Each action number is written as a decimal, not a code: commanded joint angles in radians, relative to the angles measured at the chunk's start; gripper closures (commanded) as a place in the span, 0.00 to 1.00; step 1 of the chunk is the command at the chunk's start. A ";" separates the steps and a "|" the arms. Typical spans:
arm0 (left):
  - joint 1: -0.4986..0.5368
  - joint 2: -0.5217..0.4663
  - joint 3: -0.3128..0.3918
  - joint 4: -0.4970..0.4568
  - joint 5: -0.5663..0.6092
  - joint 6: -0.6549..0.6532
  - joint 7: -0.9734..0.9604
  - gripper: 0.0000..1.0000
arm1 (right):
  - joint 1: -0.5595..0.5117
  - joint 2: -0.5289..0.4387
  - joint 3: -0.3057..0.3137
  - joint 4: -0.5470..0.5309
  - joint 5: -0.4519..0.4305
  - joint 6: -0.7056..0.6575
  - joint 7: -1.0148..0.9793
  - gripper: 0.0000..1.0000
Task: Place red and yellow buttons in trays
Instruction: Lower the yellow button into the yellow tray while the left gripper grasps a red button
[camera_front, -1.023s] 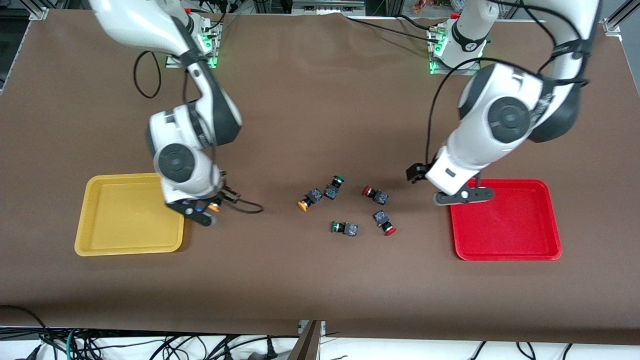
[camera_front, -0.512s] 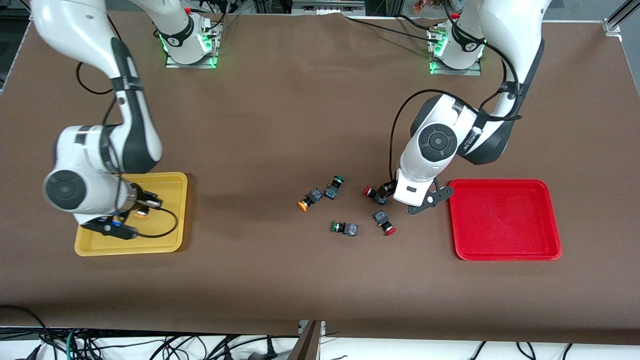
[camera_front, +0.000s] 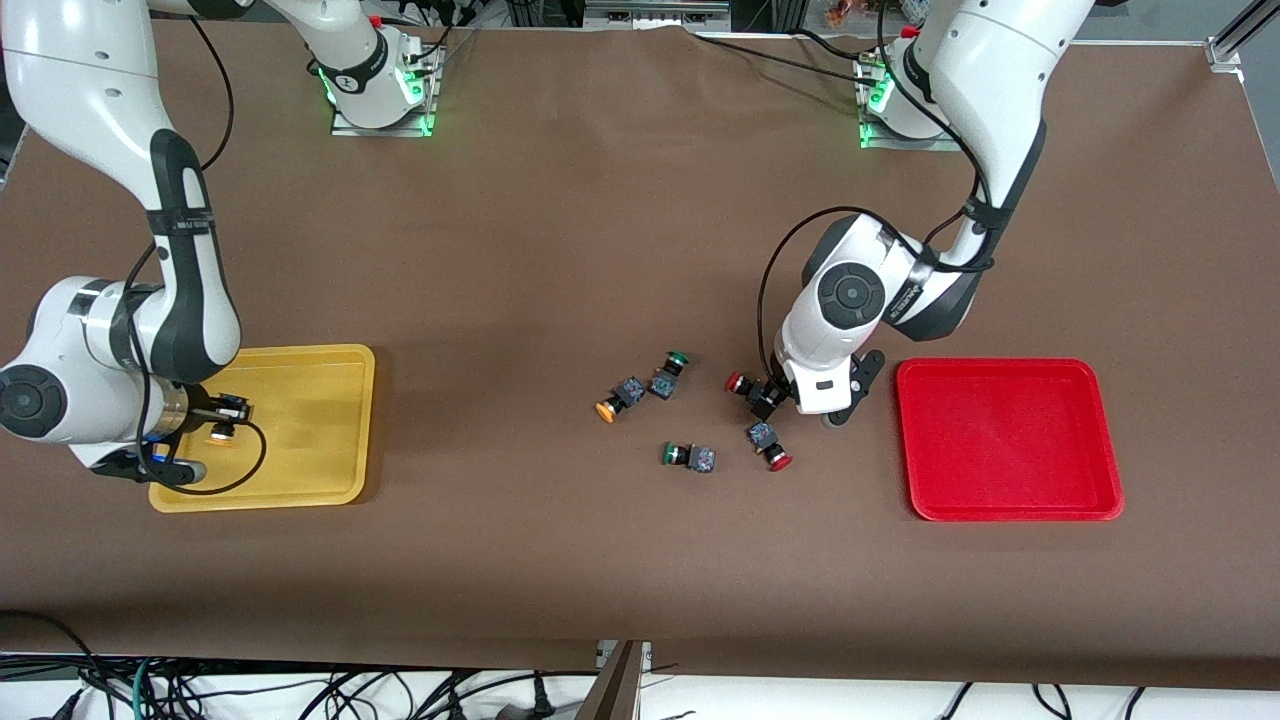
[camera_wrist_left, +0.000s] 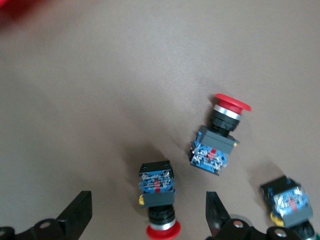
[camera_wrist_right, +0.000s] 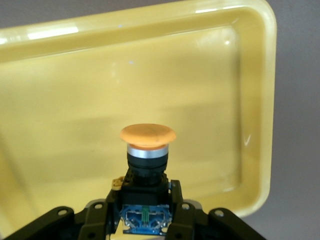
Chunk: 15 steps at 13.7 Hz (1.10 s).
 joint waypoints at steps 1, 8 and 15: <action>-0.009 0.043 0.004 0.005 0.021 0.064 -0.132 0.00 | -0.051 0.020 0.016 -0.021 0.011 0.059 -0.118 0.83; -0.044 0.094 0.013 0.005 0.099 0.107 -0.231 0.00 | -0.076 0.037 0.016 -0.083 0.051 0.128 -0.246 0.83; -0.044 0.095 0.011 0.017 0.162 0.095 -0.269 1.00 | -0.088 0.046 0.016 -0.103 0.064 0.156 -0.275 0.23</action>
